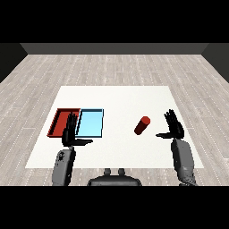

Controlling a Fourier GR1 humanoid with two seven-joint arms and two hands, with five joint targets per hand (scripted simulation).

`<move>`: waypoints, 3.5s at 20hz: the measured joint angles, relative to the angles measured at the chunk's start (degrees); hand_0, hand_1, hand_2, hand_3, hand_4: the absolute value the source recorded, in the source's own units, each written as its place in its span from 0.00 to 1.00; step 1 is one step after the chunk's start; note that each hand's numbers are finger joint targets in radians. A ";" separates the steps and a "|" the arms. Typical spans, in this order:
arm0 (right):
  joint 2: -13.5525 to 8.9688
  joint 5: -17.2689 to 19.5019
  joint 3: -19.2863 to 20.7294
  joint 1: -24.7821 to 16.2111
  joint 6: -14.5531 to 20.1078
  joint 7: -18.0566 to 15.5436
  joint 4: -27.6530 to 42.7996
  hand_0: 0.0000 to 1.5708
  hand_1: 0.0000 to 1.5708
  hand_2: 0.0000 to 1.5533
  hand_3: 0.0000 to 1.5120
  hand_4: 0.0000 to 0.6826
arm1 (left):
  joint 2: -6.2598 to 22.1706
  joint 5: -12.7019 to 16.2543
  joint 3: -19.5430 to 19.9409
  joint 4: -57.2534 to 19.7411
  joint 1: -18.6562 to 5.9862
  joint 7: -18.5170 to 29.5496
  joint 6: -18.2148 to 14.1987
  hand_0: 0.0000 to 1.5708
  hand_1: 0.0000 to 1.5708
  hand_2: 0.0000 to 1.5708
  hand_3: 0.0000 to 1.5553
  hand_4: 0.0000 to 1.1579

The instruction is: Pick the red can and put it in the red box

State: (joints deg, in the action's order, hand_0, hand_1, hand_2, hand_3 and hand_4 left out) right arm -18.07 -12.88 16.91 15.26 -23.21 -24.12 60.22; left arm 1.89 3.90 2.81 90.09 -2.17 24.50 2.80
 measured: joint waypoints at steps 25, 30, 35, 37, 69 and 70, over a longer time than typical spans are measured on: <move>5.67 2.03 -3.96 10.38 1.29 -4.39 -18.89 0.00 0.00 0.00 0.00 0.00 | 1.02 2.80 1.73 -0.42 -1.49 -1.51 1.01 0.00 0.00 0.00 0.00 0.00; 6.00 2.62 -4.09 12.31 0.98 -6.72 -23.92 0.00 0.00 0.00 0.00 0.00 | 0.96 2.36 1.41 0.85 -0.23 -1.52 0.73 0.00 0.00 0.00 0.00 0.00; 6.81 2.38 -4.73 12.47 1.10 -6.02 -23.84 0.00 0.00 0.00 0.00 0.00 | 1.05 2.08 0.85 3.06 0.91 -2.69 0.68 0.00 0.00 0.00 0.00 0.00; 7.26 2.83 -4.87 13.59 1.35 -7.15 -26.06 0.00 0.00 0.00 0.00 0.00 | 0.95 1.83 0.89 2.71 0.33 -2.74 0.29 0.00 0.00 0.00 0.00 0.00; 11.83 6.77 -5.14 23.73 17.46 -9.99 -39.90 0.94 0.94 0.94 0.93 0.88 | 0.96 2.01 1.54 1.29 0.98 0.02 0.93 0.00 0.00 0.00 0.00 0.00; 11.73 7.03 -5.10 23.89 17.84 -10.81 -40.62 0.93 0.93 0.93 0.93 0.87 | 0.81 1.78 1.25 2.02 0.89 -0.81 0.50 0.00 0.00 0.00 0.00 0.00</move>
State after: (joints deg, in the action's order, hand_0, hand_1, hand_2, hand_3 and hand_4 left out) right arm -6.34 -5.85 11.81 39.15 -5.37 -34.93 19.60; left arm 2.71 5.68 4.06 92.11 -1.27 23.70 3.30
